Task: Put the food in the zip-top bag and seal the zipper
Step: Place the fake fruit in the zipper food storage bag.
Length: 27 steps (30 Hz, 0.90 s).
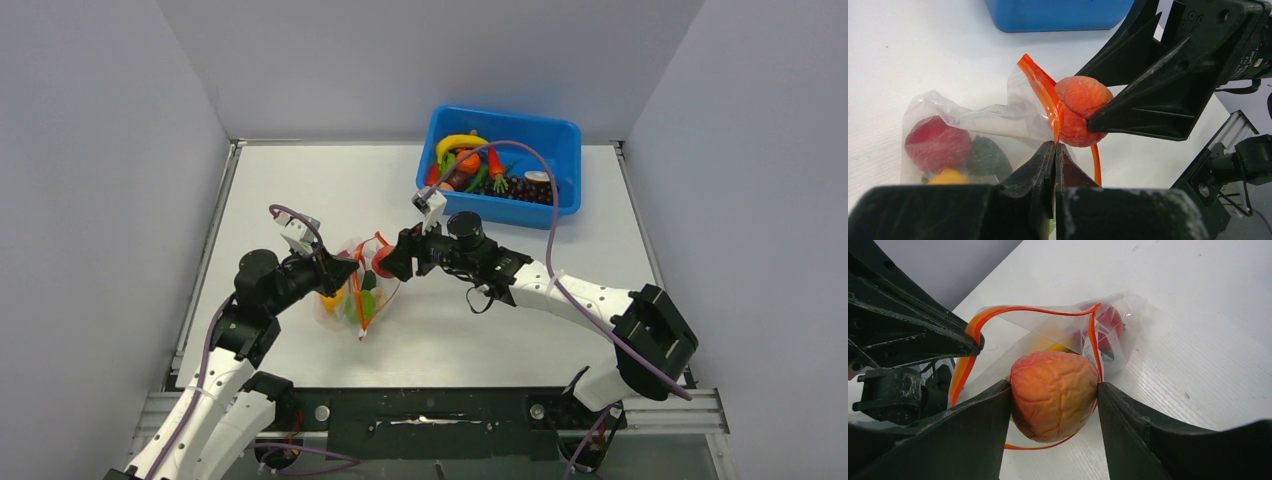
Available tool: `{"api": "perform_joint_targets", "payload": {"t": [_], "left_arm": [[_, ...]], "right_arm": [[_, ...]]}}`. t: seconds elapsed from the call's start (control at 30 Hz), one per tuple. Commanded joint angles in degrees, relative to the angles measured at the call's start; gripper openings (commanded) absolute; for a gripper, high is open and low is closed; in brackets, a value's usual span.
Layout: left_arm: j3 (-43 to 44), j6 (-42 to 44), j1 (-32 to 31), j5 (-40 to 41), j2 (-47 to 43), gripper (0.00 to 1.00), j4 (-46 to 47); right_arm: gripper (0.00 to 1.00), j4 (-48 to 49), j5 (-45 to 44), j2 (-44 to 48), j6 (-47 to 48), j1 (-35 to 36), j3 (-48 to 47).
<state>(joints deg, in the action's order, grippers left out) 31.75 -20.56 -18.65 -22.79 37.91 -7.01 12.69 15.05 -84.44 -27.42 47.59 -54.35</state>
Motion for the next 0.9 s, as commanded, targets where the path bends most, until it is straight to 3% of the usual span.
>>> {"api": "perform_joint_targets", "payload": {"t": [0.0, 0.63, 0.87], "left_arm": [[0.56, -0.19, 0.19, -0.58, -0.04, 0.0, 3.22], [0.6, -0.1, 0.27, -0.42, -0.21, 0.0, 3.14], [0.6, -0.08, 0.24, -0.33, -0.3, 0.0, 3.14]], "right_arm": [[0.61, 2.56, 0.6, 0.59, -1.03, 0.53, -3.48], [0.61, 1.61, -0.68, -3.63, -0.99, 3.09, -5.79], [0.74, -2.79, -2.54, -4.24, 3.16, 5.07, -8.74]]}}
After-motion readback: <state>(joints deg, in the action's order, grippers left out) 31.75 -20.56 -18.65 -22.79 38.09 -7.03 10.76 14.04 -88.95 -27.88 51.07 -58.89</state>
